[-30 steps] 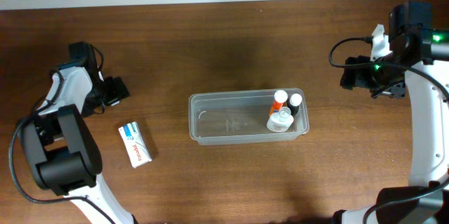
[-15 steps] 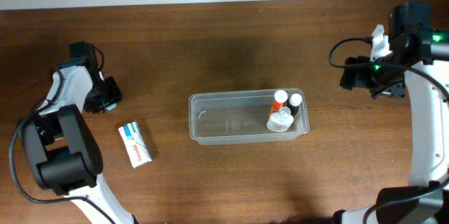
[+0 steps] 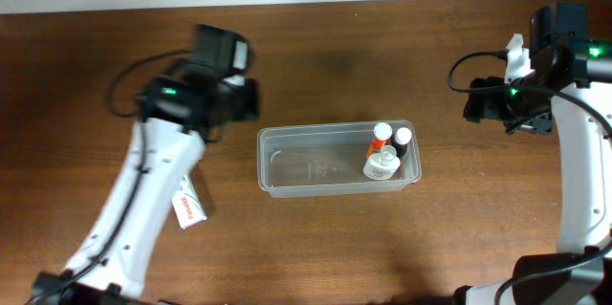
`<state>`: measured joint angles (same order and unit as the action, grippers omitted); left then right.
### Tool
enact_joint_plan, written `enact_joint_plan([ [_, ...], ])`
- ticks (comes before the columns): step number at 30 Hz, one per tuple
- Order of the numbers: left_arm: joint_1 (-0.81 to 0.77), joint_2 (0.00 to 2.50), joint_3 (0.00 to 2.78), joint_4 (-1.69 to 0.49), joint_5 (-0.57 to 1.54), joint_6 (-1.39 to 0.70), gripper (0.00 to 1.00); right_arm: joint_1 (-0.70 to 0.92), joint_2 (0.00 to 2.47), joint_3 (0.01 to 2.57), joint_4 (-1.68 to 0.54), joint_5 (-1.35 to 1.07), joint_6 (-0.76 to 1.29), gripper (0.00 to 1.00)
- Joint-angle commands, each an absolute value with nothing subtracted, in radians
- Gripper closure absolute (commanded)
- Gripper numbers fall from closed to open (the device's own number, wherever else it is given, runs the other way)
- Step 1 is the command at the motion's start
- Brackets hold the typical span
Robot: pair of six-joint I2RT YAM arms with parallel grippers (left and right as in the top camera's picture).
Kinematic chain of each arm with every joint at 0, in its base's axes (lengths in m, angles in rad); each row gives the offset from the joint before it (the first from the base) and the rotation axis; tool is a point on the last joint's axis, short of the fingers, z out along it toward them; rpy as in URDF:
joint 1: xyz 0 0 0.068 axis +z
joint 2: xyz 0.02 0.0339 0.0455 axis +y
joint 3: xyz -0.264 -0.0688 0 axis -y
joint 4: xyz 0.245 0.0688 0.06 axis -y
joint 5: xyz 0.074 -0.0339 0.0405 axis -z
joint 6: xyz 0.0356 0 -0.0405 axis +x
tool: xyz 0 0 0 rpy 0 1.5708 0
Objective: Pack container
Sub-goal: 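Carry the gold-capped jar into the container and release it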
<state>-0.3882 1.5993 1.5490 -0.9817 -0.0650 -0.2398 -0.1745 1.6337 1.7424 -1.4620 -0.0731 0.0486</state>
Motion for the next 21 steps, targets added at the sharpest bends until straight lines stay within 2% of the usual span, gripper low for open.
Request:
enact_joint_plan([
  [1, -0.541, 1.691, 1.52, -0.978, -0.068, -0.252, 0.71, -0.177, 1.626, 1.737, -1.462, -0.08, 0.044, 0.16],
  [7, -0.701, 1.895, 1.52, -0.886, -0.024, -0.262, 0.71, -0.177, 1.626, 1.737, -1.467, -0.08, 0.044, 0.16],
  [13, -0.727, 1.987, 1.52, -0.808, 0.05, -0.289, 0.7, -0.177, 1.626, 1.737, -1.47, -0.08, 0.044, 0.16],
  [14, -0.727, 1.987, 1.52, -0.799, 0.05, -0.3, 0.64, -0.177, 1.626, 1.737, -1.47, -0.08, 0.044, 0.16],
  [15, -0.727, 1.987, 1.52, -0.788, 0.053, -0.299, 0.51, -0.177, 1.626, 1.737, -1.47, -0.08, 0.044, 0.16],
  [16, -0.727, 1.987, 1.52, -0.782, 0.06, -0.3, 0.42, -0.177, 1.626, 1.737, -1.47, -0.08, 0.044, 0.16],
  [19, -0.726, 1.983, 1.52, -0.779, 0.068, -0.299, 0.27, -0.177, 1.626, 1.737, -1.47, -0.08, 0.044, 0.16],
  [21, -0.726, 1.966, 1.521, -0.782, 0.057, -0.299, 0.22, -0.177, 1.626, 1.737, -1.47, -0.079, 0.044, 0.16],
])
